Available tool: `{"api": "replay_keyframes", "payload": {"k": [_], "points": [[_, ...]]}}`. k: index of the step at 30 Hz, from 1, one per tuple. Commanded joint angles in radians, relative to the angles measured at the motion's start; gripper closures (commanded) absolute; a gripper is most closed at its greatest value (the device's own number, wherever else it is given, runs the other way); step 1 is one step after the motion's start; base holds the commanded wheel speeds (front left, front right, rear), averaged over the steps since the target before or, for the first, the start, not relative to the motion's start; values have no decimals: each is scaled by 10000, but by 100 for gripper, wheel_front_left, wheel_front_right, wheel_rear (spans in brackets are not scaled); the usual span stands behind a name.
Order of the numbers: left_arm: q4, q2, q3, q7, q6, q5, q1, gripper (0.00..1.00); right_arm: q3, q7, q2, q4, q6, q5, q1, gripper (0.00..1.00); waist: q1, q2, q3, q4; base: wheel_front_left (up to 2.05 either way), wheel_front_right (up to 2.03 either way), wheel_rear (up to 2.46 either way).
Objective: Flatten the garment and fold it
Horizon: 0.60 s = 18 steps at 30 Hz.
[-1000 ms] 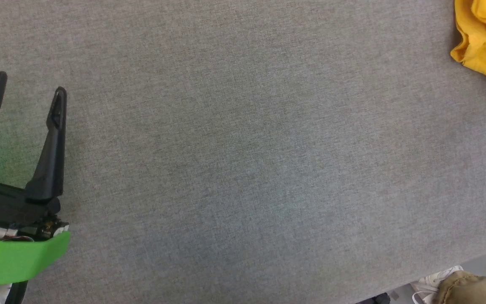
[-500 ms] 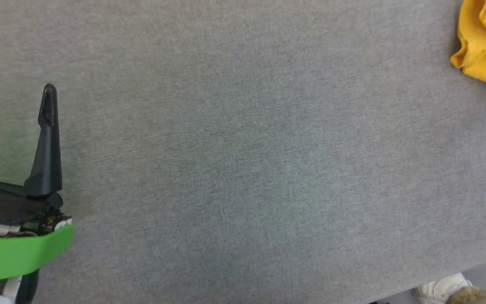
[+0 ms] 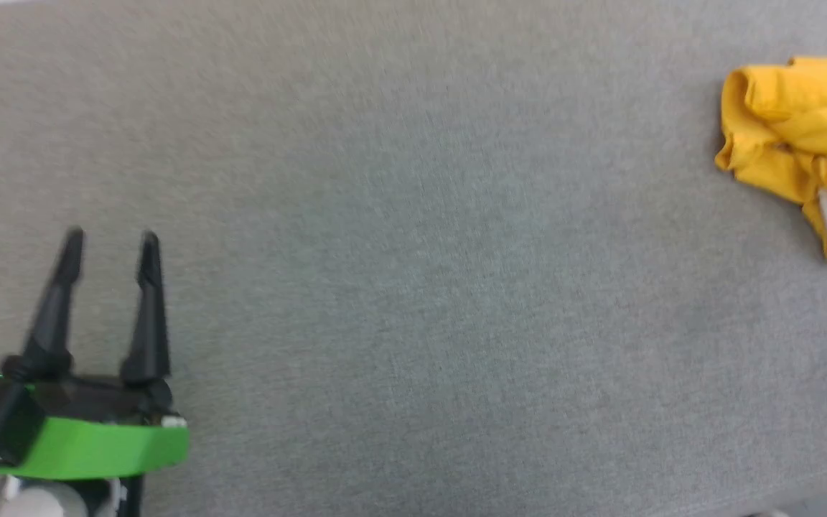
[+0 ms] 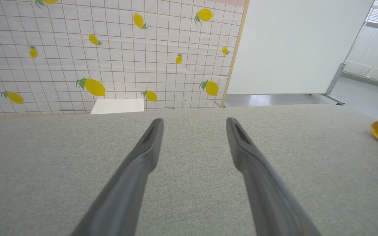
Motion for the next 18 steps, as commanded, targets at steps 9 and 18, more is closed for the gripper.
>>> {"api": "replay_keyframes", "payload": {"k": [9,18], "points": [[811,-430,-283,-186,196,-128,873,0,156,-370,1631,-2458,-17,614,2601,0,1,0,-2679,1442,0,0,0],[1421,-889,-680,-297,214,-6,1195,0,419,-1313,3644,-4843,-17,-323,5094,0,1,0,-3385,2182,0,0,0]]}}
